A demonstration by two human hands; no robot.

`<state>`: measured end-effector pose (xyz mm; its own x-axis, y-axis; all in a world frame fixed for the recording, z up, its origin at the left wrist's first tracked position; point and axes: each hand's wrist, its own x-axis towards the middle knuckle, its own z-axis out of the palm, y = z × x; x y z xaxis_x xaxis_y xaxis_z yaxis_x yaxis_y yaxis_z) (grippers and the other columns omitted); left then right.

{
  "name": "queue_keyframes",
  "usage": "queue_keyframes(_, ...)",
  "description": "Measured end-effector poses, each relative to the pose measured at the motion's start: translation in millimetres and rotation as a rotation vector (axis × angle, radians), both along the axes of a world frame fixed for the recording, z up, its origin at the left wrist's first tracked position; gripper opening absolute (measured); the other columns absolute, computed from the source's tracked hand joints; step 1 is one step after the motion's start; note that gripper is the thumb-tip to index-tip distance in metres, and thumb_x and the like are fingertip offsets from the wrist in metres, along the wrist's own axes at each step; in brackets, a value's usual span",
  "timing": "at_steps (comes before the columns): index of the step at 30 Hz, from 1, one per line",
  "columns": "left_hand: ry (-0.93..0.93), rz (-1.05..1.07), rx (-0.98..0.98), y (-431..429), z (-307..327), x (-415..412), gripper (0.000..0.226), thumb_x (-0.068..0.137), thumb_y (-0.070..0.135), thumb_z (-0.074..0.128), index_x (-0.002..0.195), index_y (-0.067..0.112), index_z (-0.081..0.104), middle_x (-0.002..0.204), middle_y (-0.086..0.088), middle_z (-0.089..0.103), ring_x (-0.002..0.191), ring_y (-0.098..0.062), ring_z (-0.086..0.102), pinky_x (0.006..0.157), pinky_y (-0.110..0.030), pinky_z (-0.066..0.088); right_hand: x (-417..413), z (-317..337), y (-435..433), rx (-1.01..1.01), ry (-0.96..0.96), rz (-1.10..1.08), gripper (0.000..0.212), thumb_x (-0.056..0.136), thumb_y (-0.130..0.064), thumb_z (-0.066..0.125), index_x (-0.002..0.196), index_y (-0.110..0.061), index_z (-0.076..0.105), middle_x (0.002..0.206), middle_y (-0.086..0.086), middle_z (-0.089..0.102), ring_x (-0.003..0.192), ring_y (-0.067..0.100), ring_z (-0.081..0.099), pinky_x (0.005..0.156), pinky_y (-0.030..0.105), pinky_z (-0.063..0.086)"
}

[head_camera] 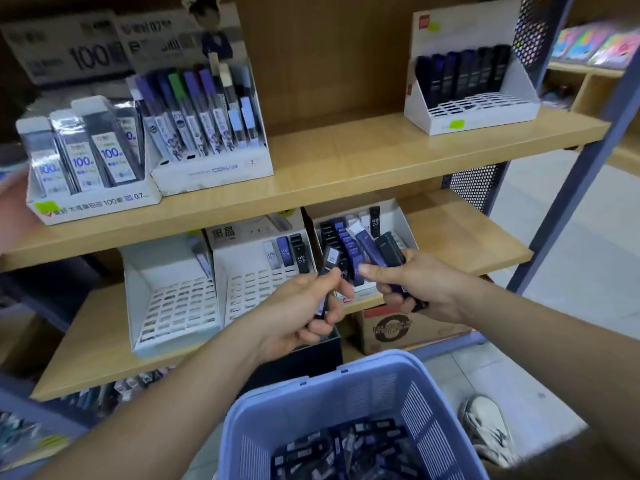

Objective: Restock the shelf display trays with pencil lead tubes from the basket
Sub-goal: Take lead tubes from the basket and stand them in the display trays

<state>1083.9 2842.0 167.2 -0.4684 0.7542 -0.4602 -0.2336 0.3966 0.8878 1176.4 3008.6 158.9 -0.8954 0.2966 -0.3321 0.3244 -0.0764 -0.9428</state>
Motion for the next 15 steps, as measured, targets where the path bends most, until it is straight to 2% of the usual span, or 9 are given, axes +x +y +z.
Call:
queue_keyframes(3, -0.039, -0.067, 0.044, 8, -5, 10, 0.04, 0.096, 0.051, 0.04, 0.087, 0.016, 0.057, 0.063, -0.006, 0.052, 0.052, -0.016, 0.044, 0.046, -0.021, 0.035, -6, -7, -4, -0.091, 0.035, -0.04, 0.018, 0.088, -0.023, 0.071, 0.078, -0.013, 0.059, 0.062, 0.003, 0.049, 0.05, 0.012, 0.043, 0.04, 0.018, 0.031)
queue_keyframes(5, -0.04, -0.051, 0.092, 13, -6, 16, 0.045, 0.095, 0.053, 0.039, 0.081, 0.015, 0.058, 0.072, -0.009, 0.059, 0.064, -0.019, 0.055, 0.057, -0.028, 0.049, -9, -6, -6, -0.173, 0.066, -0.045, 0.015, 0.087, -0.022, 0.07, 0.078, -0.011, 0.063, 0.062, 0.005, 0.052, 0.051, 0.013, 0.045, 0.04, 0.018, 0.033)
queue_keyframes(6, -0.02, -0.039, 0.101, 15, -7, 17, 0.047, 0.095, 0.054, 0.038, 0.08, 0.015, 0.061, 0.079, -0.009, 0.065, 0.072, -0.018, 0.059, 0.065, -0.03, 0.051, -10, -5, -7, -0.206, 0.072, -0.05, 0.015, 0.087, -0.021, 0.069, 0.079, -0.01, 0.064, 0.06, 0.006, 0.053, 0.05, 0.013, 0.047, 0.041, 0.018, 0.032)
queue_keyframes(8, 0.055, -0.034, 0.096, 15, -5, 19, 0.048, 0.095, 0.053, 0.037, 0.082, 0.015, 0.063, 0.091, -0.006, 0.072, 0.08, -0.015, 0.06, 0.073, -0.032, 0.045, -8, -3, -9, -0.24, 0.065, -0.049, 0.018, 0.089, -0.022, 0.066, 0.078, -0.008, 0.063, 0.055, 0.007, 0.054, 0.049, 0.014, 0.048, 0.042, 0.018, 0.032)
queue_keyframes(10, 0.062, 0.005, 0.123, 13, -2, 17, 0.041, 0.097, 0.047, 0.041, 0.09, 0.012, 0.061, 0.089, -0.007, 0.071, 0.068, -0.013, 0.061, 0.066, -0.033, 0.038, -8, -3, -13, -0.25, 0.053, -0.038, 0.025, 0.091, -0.025, 0.064, 0.072, -0.009, 0.062, 0.058, 0.005, 0.055, 0.053, 0.013, 0.05, 0.042, 0.017, 0.034)
queue_keyframes(12, 0.04, 0.104, 0.169, 11, 1, 10, 0.03, 0.096, 0.036, 0.049, 0.094, 0.009, 0.061, 0.085, -0.008, 0.066, 0.056, -0.011, 0.051, 0.05, -0.023, 0.035, -6, -3, -15, -0.272, 0.018, -0.045, 0.024, 0.09, -0.029, 0.066, 0.074, -0.011, 0.065, 0.067, 0.004, 0.061, 0.06, 0.014, 0.057, 0.042, 0.017, 0.04)
queue_keyframes(13, 0.048, 0.153, 0.197, 9, 2, 6, 0.023, 0.095, 0.031, 0.053, 0.094, 0.009, 0.061, 0.084, -0.009, 0.065, 0.056, -0.011, 0.048, 0.045, -0.02, 0.036, -5, -3, -17, -0.288, -0.001, -0.056, 0.021, 0.089, -0.03, 0.067, 0.082, -0.011, 0.068, 0.074, 0.006, 0.066, 0.064, 0.016, 0.062, 0.042, 0.019, 0.043)
queue_keyframes(15, 0.064, 0.236, 0.272, 5, 2, -3, 0.01, 0.092, 0.021, 0.059, 0.092, 0.011, 0.061, 0.078, -0.009, 0.066, 0.056, -0.012, 0.053, 0.047, -0.02, 0.046, -3, -2, -19, -0.315, -0.012, -0.048, 0.024, 0.089, -0.027, 0.068, 0.102, -0.007, 0.068, 0.088, 0.012, 0.073, 0.072, 0.022, 0.07, 0.043, 0.02, 0.046)
